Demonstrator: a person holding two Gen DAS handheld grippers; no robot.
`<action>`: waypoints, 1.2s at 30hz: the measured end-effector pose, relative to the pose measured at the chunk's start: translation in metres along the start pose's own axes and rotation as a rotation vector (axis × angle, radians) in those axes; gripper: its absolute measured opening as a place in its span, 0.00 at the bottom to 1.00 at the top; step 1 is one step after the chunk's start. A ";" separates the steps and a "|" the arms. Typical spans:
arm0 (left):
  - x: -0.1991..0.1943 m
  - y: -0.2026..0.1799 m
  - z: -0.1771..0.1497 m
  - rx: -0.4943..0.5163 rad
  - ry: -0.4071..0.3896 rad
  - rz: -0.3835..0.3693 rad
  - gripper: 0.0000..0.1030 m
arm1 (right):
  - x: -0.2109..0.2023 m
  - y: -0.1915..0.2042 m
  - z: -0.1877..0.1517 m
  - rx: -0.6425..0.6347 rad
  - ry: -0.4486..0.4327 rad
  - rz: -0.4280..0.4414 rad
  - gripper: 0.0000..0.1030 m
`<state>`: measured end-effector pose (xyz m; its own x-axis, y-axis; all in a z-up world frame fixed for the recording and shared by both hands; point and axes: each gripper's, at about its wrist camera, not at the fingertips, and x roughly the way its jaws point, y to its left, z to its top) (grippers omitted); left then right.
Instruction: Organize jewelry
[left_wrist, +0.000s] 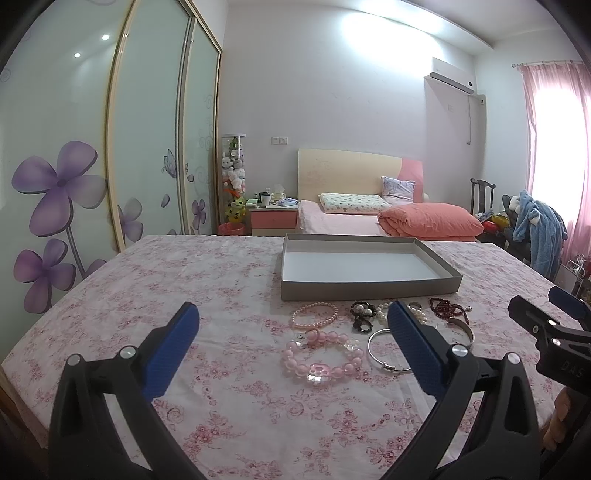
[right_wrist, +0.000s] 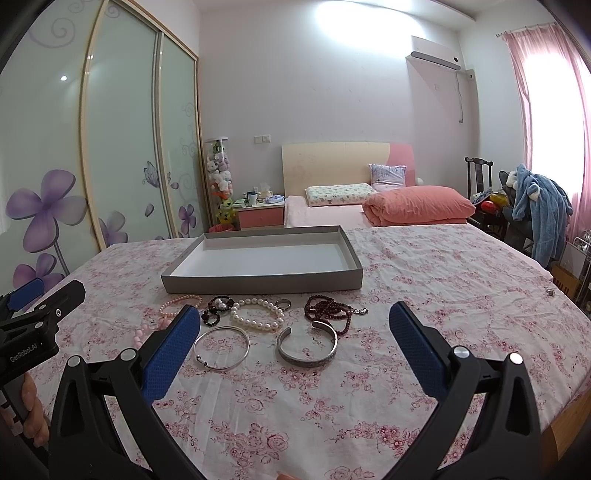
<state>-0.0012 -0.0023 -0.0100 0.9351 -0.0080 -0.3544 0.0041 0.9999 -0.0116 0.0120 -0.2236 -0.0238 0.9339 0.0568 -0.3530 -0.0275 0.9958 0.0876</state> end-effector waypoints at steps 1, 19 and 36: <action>0.004 -0.002 0.002 0.000 0.000 0.000 0.96 | 0.000 0.000 0.000 0.000 0.000 0.000 0.98; 0.004 -0.009 0.000 0.001 0.004 0.000 0.96 | 0.000 0.000 0.000 0.002 0.002 0.000 0.98; 0.060 0.000 -0.009 0.007 0.295 -0.053 0.96 | 0.068 -0.026 -0.017 0.024 0.324 -0.004 0.98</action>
<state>0.0514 -0.0029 -0.0390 0.7902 -0.0617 -0.6097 0.0540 0.9981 -0.0310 0.0700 -0.2441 -0.0656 0.7717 0.0764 -0.6314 -0.0116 0.9943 0.1061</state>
